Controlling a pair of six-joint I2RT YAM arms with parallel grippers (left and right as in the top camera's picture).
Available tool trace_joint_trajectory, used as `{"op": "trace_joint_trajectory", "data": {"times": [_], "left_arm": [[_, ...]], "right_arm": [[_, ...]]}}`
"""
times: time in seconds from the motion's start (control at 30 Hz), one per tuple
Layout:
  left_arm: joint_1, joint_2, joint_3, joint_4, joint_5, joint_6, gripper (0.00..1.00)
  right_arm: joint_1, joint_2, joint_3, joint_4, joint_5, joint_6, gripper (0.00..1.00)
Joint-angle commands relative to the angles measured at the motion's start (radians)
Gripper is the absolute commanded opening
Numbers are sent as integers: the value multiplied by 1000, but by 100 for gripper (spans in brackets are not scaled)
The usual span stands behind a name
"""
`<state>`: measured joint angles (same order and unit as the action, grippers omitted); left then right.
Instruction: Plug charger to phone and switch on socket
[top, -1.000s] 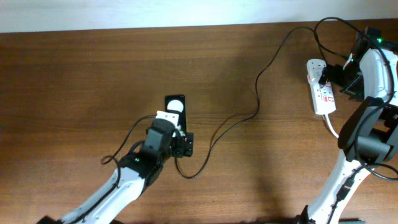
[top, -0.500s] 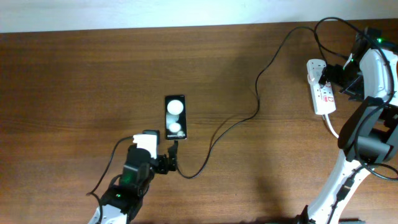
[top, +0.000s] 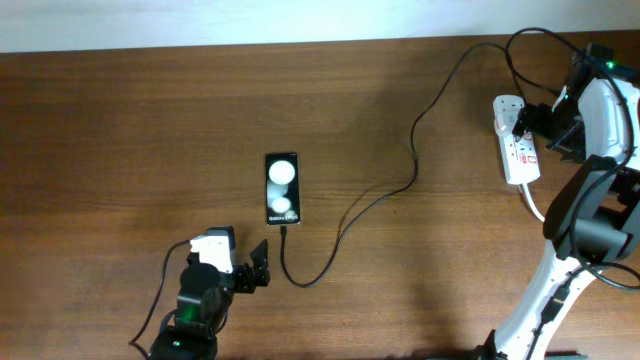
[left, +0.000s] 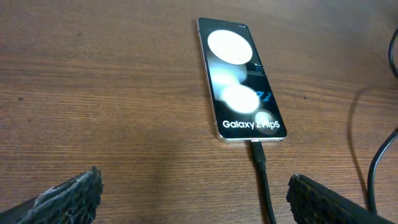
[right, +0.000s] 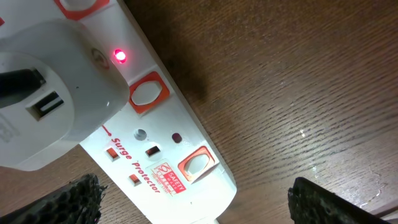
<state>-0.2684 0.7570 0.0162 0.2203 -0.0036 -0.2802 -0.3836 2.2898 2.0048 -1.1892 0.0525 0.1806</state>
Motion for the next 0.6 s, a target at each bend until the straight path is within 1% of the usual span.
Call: {"op": "trace_joint_trajectory", "data": {"times": [0.0,0.1,0.2,0.27,0.3,0.4,0.43,0.5,0.57], "left_arm": [[5,-54,-8,-51,-4,-2,99],[5,-109,-8,-116,-19,-2,99],[3,-124,-8,-130,-31,3,99],[3,-149,-8,-139,-42,39,99],[3,-187,-8,-164,-50,77,99],[4,-338,-8,-281,-49,196,99],[6,-366,-8,-307,-47,206,99],[44,-453,-7,-305,-2,249,99],[89,-502,-7,-305,0,252,99]], "right_arm": [[-3,-2,8,0,12,-1,99],[-3,-2,8,0,12,-1,99],[-3,-2,8,0,12,-1,99],[-3,-2,8,0,12,-1,99],[-3,-2,8,0,12,-1,99],[-3,-2,8,0,12,-1,99],[-3,-2,8,0,12,-1,99],[-3,-2,8,0,12,-1,99],[-3,-2,8,0,12,-1,99]]}}
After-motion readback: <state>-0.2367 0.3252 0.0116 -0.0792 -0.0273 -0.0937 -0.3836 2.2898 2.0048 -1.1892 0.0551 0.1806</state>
